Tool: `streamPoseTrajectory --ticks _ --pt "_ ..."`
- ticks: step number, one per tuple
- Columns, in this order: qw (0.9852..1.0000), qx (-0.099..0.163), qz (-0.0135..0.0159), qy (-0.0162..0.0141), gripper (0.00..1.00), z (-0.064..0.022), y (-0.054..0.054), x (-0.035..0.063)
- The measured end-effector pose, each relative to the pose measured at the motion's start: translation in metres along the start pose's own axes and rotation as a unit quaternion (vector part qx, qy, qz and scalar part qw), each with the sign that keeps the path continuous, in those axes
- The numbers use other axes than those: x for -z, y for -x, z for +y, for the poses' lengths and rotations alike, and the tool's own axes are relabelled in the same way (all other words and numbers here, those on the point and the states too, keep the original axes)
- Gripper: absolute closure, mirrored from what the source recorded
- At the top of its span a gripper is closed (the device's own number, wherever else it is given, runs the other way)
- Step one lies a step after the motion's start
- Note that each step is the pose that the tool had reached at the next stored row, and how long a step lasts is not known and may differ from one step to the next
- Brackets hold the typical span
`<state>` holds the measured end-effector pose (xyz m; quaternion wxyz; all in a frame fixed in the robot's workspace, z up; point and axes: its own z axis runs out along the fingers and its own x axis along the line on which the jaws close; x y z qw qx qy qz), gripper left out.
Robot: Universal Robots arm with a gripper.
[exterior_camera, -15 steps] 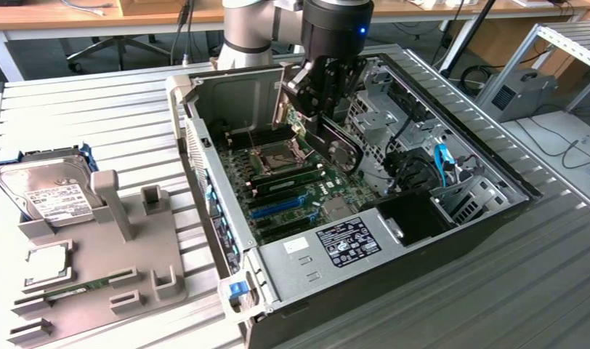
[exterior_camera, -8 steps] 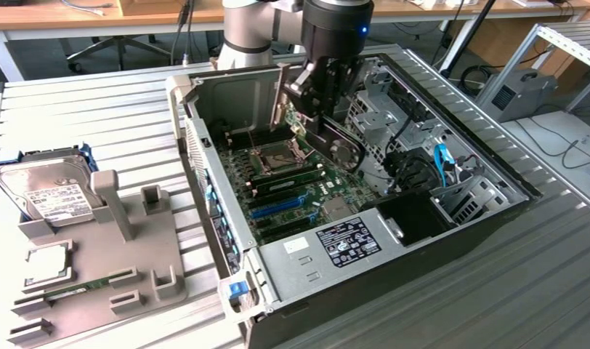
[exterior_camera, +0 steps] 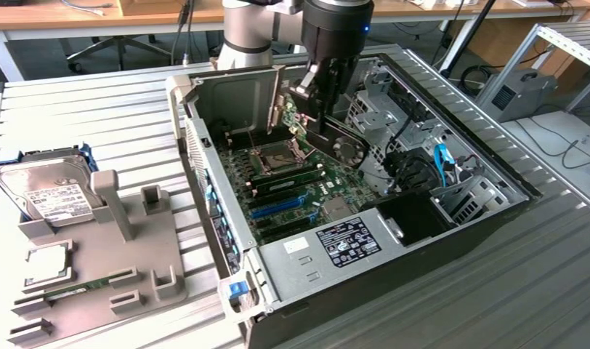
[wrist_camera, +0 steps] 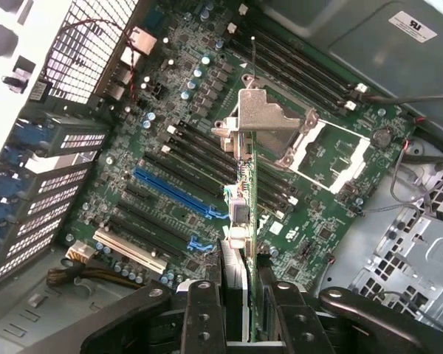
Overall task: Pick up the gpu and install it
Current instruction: 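Insert the gpu into the slot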
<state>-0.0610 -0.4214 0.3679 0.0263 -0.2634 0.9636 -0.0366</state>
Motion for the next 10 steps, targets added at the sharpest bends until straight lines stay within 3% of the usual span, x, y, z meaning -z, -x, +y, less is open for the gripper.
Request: streamPoseTrajectory --ticks 10 --pt "0.9998 0.018 -0.0016 0.0006 0.71 0.0000 0.0000 0.0000"
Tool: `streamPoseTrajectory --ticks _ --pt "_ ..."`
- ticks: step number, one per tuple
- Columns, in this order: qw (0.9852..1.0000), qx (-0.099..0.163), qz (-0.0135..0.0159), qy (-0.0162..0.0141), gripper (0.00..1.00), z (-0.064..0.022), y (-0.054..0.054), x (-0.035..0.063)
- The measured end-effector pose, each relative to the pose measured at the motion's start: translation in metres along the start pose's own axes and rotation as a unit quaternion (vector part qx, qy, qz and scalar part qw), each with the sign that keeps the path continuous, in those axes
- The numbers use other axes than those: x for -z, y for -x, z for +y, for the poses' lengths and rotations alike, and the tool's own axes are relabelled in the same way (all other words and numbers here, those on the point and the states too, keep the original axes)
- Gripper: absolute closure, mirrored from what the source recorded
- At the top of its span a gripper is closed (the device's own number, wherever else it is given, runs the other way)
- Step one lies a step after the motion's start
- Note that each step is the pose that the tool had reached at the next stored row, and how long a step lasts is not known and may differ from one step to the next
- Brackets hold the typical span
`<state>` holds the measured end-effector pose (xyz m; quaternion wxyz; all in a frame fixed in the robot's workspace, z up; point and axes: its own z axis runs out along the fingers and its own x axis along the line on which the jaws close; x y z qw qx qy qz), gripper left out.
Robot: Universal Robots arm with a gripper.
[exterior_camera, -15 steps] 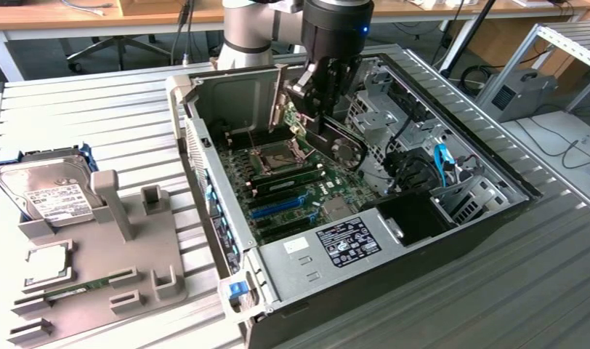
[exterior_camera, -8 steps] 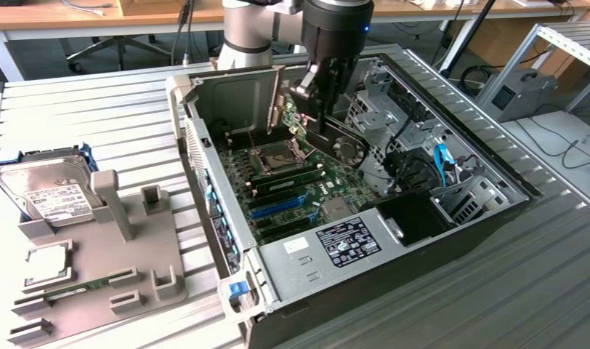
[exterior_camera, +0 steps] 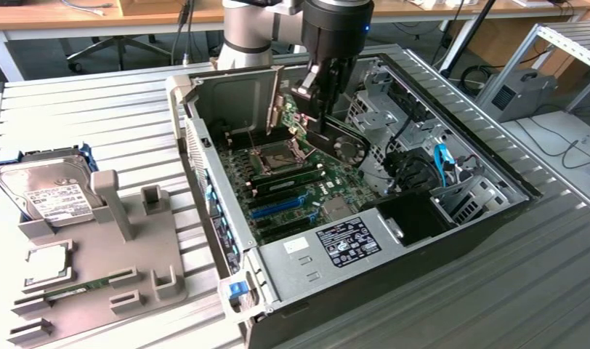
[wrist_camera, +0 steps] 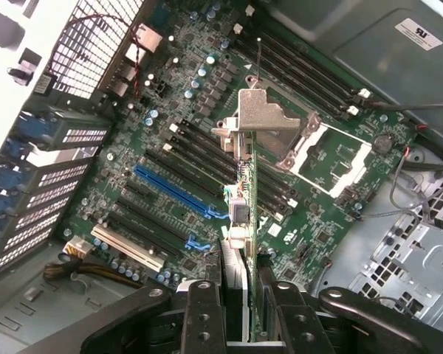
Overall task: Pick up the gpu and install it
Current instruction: 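Insert the gpu into the slot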
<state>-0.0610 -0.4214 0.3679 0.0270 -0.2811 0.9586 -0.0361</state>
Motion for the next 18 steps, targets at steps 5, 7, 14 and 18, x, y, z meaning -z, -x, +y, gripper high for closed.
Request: streamPoseTrajectory --ticks 5,7,14,18 --pt "1.0000 0.009 -0.0008 0.0003 0.71 0.0000 0.0000 0.0000" --pt "0.9999 0.013 -0.0011 0.0004 0.71 0.0000 0.0000 0.0000" --pt "0.9997 0.024 -0.0020 0.0008 0.71 0.0000 0.0000 0.0000" --pt "0.9995 0.030 -0.0026 0.0009 0.71 0.0000 0.0000 0.0000"
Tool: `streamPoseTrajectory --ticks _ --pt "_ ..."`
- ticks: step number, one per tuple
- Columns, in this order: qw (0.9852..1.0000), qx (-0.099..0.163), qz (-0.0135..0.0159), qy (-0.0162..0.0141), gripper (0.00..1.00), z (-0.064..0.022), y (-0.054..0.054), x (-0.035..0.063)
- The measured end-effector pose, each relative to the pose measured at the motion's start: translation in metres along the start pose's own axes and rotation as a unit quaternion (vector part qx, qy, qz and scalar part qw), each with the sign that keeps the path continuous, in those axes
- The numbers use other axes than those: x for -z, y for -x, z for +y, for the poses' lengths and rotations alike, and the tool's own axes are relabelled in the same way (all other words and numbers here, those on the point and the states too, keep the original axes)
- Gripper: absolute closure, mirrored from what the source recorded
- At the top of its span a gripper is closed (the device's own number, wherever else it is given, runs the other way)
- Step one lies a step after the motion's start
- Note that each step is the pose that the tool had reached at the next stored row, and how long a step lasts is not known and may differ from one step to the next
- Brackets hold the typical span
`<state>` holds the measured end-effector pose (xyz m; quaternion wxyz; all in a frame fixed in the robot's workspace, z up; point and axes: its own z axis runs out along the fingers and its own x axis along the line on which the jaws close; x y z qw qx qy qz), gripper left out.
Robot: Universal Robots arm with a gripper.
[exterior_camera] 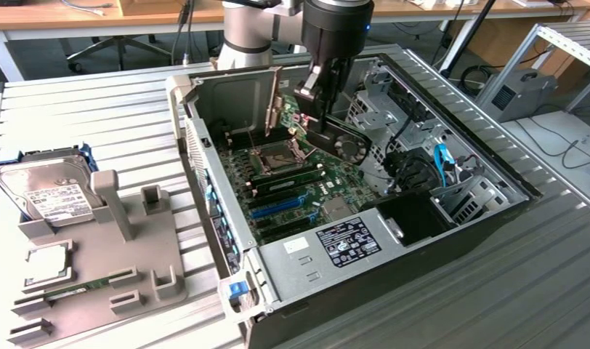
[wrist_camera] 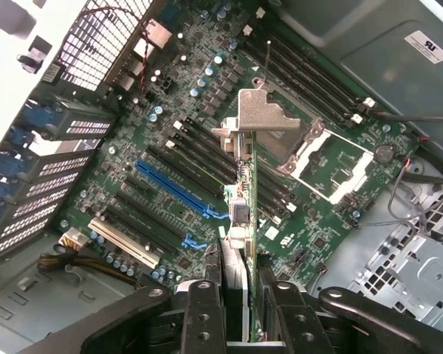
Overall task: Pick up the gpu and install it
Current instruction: 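Insert the gpu into the slot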
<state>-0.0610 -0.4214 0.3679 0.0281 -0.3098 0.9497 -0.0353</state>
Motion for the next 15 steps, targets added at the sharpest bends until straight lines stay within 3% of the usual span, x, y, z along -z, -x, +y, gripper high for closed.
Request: streamPoseTrajectory --ticks 15 --pt "0.9997 0.025 -0.0021 0.0008 0.71 0.0000 0.0000 0.0000"
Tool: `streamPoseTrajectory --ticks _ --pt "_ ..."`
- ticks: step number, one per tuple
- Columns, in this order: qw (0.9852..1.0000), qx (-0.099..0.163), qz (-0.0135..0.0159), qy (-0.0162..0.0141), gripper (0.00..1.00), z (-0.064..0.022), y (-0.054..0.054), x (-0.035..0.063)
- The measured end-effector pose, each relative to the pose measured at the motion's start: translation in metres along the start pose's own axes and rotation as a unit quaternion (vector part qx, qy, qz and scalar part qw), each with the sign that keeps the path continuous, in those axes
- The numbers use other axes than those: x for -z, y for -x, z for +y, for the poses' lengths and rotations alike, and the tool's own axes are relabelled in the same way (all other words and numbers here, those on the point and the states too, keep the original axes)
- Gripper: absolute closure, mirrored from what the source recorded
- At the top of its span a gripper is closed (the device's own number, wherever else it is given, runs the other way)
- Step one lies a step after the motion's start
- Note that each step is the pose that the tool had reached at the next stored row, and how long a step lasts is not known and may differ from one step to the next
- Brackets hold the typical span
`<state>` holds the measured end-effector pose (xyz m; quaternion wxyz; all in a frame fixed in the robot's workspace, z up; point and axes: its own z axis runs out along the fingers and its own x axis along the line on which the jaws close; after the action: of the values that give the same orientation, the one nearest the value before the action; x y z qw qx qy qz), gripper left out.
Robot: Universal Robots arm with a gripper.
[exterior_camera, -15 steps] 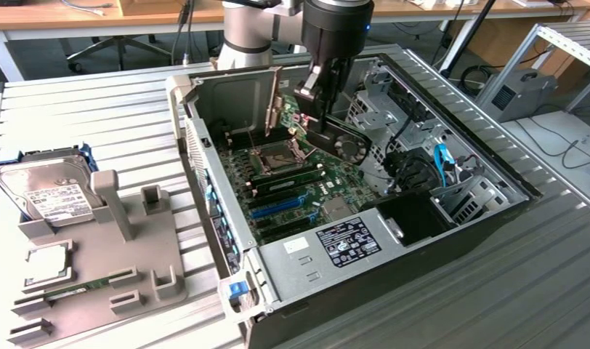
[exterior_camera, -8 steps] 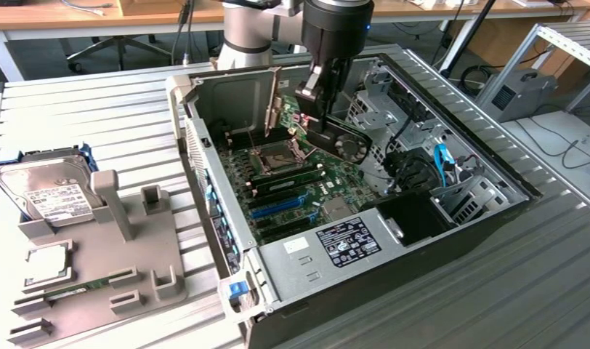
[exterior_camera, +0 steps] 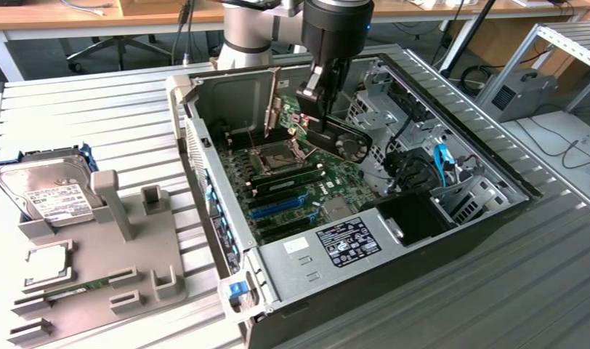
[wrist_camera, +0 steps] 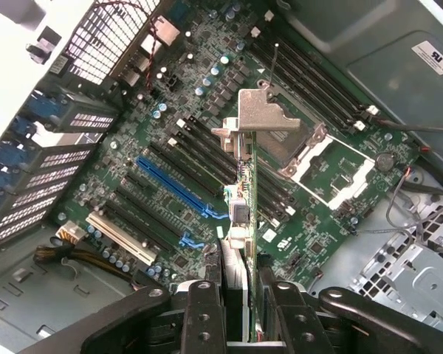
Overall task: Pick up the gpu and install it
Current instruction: 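Insert the gpu into the slot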
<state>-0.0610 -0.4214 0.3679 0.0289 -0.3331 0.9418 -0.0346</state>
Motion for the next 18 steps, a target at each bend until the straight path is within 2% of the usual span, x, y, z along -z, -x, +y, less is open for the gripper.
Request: streamPoseTrajectory --ticks 18 --pt "0.9997 0.025 -0.0021 0.0008 0.71 0.0000 0.0000 0.0000"
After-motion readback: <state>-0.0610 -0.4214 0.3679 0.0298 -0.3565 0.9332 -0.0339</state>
